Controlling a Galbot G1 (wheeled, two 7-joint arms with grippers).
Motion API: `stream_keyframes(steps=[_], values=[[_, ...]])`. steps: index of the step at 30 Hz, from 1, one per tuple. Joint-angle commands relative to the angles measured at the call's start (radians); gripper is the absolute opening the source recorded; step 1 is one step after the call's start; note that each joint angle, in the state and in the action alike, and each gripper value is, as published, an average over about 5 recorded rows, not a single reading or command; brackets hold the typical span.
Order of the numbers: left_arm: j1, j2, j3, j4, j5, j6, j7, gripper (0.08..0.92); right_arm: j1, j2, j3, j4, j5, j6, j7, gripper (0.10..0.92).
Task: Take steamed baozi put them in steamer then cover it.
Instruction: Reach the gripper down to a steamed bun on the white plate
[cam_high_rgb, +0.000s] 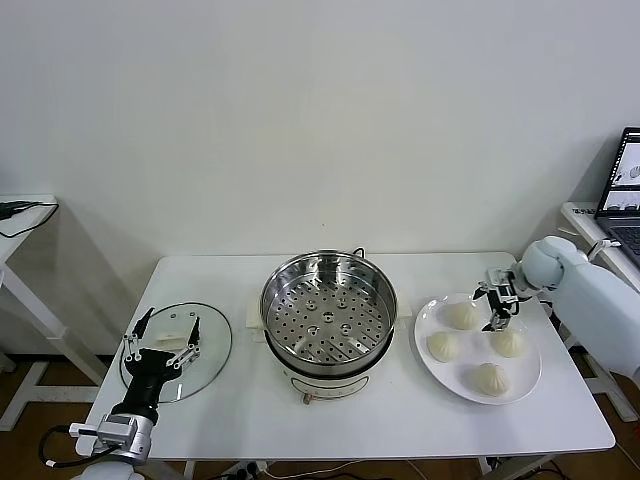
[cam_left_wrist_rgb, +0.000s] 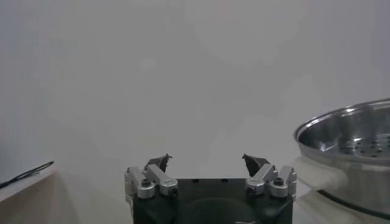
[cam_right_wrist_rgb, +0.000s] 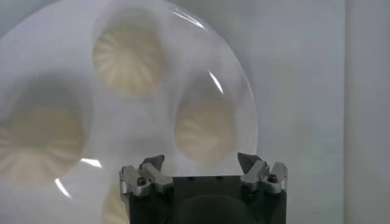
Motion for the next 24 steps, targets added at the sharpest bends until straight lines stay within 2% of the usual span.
stream_keyframes(steps=[1, 10, 18, 24], values=[[-0.001, 0.001, -0.001, 0.005, 0.002, 0.000, 0.000, 0.823, 0.011, 0.059, -0.011, -0.050, -0.023, 0.000, 0.003, 0.823], [-0.007, 0.001, 0.001, 0.013, 0.004, -0.003, 0.000, 0.823, 0.005, 0.065, 0.000, -0.053, -0.044, 0.004, 0.006, 0.814], [-0.007, 0.001, 0.002, 0.019, 0.005, -0.008, 0.002, 0.823, -0.003, 0.061, 0.009, -0.041, -0.045, 0.004, 0.011, 0.633], [-0.005, 0.000, 0.004, 0.017, 0.007, -0.008, 0.003, 0.823, -0.004, 0.050, 0.008, -0.020, -0.035, 0.004, 0.011, 0.620]])
